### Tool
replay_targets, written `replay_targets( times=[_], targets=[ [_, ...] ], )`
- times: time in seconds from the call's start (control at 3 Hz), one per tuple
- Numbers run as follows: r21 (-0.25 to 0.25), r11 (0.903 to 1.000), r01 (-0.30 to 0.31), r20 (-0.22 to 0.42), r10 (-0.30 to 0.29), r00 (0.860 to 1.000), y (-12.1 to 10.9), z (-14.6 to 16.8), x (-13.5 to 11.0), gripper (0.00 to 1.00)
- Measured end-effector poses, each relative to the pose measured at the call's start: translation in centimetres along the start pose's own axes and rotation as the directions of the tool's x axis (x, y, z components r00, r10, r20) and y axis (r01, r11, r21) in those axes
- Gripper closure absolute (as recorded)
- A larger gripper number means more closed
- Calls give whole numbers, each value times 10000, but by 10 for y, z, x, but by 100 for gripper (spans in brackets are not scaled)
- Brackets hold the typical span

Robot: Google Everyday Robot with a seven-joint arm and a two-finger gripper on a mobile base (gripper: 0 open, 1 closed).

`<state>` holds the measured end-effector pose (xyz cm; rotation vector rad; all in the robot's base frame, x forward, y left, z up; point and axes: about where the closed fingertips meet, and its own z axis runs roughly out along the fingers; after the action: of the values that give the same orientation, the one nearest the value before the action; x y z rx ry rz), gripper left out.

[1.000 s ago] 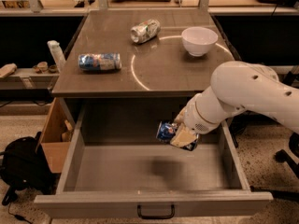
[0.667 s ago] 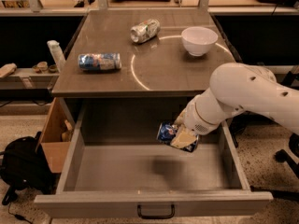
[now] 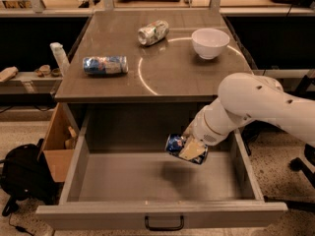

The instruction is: Place pepsi can into top drawer

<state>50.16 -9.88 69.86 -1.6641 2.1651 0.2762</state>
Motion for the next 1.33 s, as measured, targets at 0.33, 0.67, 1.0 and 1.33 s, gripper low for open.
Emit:
replay_targets(
  times=[0.33,0.67,1.0,1.33],
  targets=[
    [-407,9978,-531,5,532,9986,-1,29,17,100],
    [-816,9913,-1032,-96,1028,9947,-1,56,37,100],
    [-869,9907,-1050,-104,1045,9945,0,58,38,81],
    [-869,9907,-1050,-104,1045,9945,0,58,38,58]
  ],
)
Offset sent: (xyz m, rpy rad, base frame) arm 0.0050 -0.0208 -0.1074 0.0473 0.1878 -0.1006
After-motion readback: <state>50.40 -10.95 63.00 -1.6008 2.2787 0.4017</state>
